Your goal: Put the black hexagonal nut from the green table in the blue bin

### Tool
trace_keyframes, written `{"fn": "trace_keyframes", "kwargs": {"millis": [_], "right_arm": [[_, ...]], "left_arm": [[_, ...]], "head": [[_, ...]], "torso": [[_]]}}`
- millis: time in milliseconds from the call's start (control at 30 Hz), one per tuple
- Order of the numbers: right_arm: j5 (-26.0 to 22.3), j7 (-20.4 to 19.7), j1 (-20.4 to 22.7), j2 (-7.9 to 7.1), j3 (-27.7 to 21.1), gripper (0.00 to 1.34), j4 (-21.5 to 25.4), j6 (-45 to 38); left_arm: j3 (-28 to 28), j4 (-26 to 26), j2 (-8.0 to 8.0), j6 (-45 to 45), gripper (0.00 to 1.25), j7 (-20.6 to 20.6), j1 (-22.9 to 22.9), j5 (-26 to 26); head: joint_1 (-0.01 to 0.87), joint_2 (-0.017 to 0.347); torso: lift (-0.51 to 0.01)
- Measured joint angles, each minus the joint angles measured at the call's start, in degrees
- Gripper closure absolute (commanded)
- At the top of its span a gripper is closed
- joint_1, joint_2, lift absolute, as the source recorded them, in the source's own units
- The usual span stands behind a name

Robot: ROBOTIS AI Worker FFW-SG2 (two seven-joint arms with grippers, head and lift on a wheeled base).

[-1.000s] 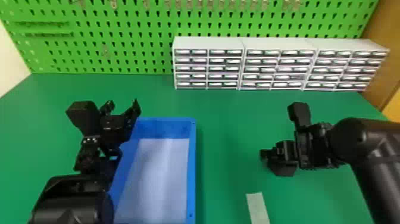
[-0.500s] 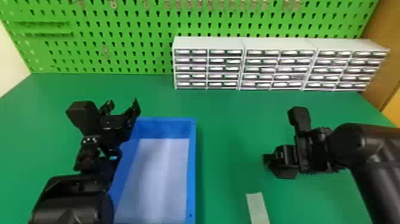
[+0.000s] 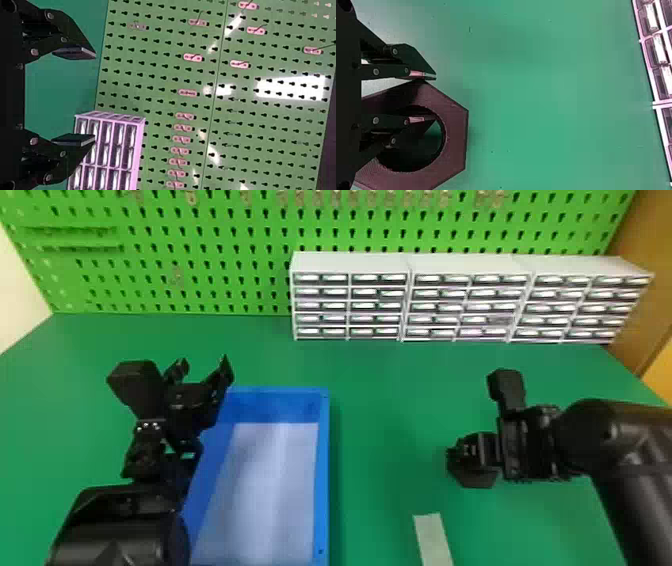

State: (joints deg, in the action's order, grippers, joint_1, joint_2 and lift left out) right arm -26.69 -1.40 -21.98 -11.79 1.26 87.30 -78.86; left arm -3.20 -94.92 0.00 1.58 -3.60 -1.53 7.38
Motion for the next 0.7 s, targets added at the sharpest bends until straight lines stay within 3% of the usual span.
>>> {"fn": "trace_keyframes", "kwargs": {"millis": [700], "right_arm": [[0.65, 0.00, 0.05, 0.11, -1.21, 1.12, 3.99, 1.51]], "left_arm": [[0.04, 0.00, 0.00, -0.09, 0.51, 0.09, 0.30, 0.00]], "head": [[0.686, 0.051]], "torso": [[-0.097]]}}
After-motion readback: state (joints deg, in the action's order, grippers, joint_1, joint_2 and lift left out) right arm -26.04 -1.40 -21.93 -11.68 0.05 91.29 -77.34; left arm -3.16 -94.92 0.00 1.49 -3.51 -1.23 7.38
